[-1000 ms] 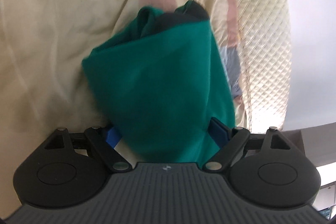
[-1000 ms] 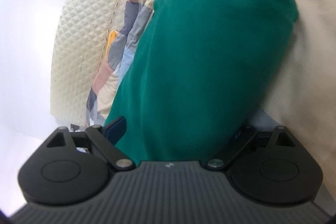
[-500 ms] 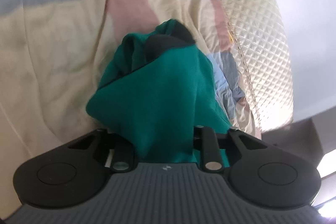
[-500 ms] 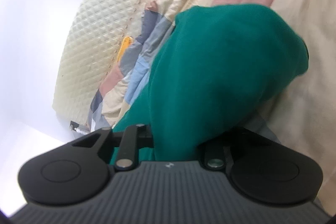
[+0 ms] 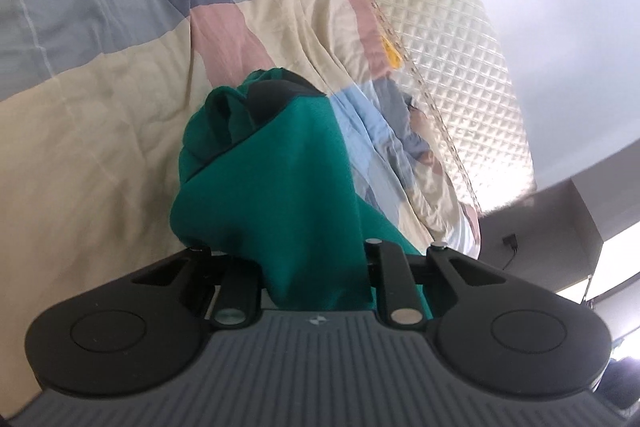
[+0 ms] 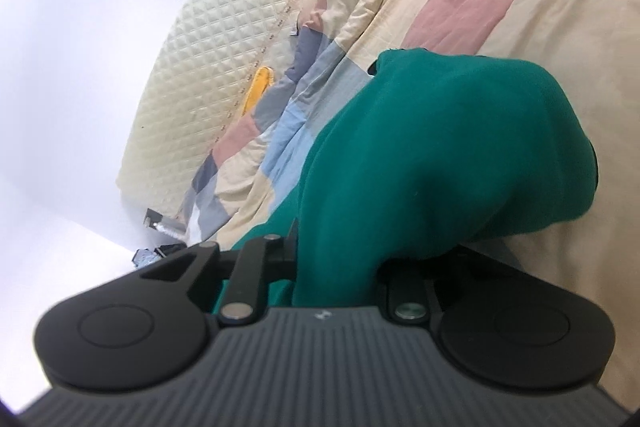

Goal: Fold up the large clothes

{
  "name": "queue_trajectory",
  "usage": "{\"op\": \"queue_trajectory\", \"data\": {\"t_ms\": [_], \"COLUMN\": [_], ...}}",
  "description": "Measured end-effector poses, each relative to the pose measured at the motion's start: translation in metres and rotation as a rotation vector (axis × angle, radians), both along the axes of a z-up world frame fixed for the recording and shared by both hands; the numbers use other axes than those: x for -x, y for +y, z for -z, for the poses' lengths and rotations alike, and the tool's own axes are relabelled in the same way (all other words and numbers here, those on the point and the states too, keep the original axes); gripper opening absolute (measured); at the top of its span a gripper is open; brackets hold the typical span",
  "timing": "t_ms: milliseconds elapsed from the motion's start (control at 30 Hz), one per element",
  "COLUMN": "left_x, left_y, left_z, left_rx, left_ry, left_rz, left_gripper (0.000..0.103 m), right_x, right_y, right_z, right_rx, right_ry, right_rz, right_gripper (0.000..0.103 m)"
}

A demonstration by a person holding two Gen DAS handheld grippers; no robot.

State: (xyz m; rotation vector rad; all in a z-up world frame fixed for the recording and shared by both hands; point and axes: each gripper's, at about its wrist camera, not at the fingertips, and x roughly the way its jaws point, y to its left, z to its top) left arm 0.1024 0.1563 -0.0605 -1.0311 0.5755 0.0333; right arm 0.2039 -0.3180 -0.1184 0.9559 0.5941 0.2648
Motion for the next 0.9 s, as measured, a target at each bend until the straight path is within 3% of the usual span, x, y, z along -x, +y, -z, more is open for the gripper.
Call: {"op": "queue_trajectory", "data": {"t_ms": [167,267,300,367,433,467,600,733,900], "left_x": [0.043,0.049,0.048,0.045,0.046,0.047,0.052,0.060,0.050], "left_y": [-0.011,-0.016,-0.018,-0.018,-0.017,-0.016,-0.014,-0.012,-0.009], "left_z": [-0.011,-0.008,-0.007,-0.006,-0.007,-0.008,-0.014,-0.027,-0.042], "left_rx": [-0.011,-0.020,-0.025,-0.009,0.018,0.032,0.073,0.097,0.047], "left_ry": [0.018,0.048,0.060,0.068,0.050,0.044,0.003,-0.092,-0.174], "left_rz": [0.027,0.029,0.030,0.039,0.047,0.048,0.039,0.033,0.043], "left_gripper": [0.023,0.026,0.030,0.053,0.063,0.066,0.067,0.067,0.068], "right_x": [0.042,0.049,0.047,0.043,0.043,0.045,0.046,0.049,0.043], "right_y": [-0.011,-0.015,-0.016,-0.018,-0.017,-0.016,-0.015,-0.021,-0.020], "right_z": [-0.009,0.000,0.003,0.005,0.004,0.002,-0.002,-0.005,-0.017], "right_rx": [0.027,-0.003,-0.019,-0.051,-0.078,-0.080,-0.088,-0.142,-0.157], "right_ry": [-0.030,0.014,0.031,0.037,0.011,-0.002,-0.036,-0.093,-0.173], "right_rz": [0.000,0.012,0.011,0.003,-0.018,-0.024,-0.037,-0.039,-0.052], "right_gripper": [0.026,0.030,0.033,0.044,0.061,0.062,0.063,0.063,0.063]}}
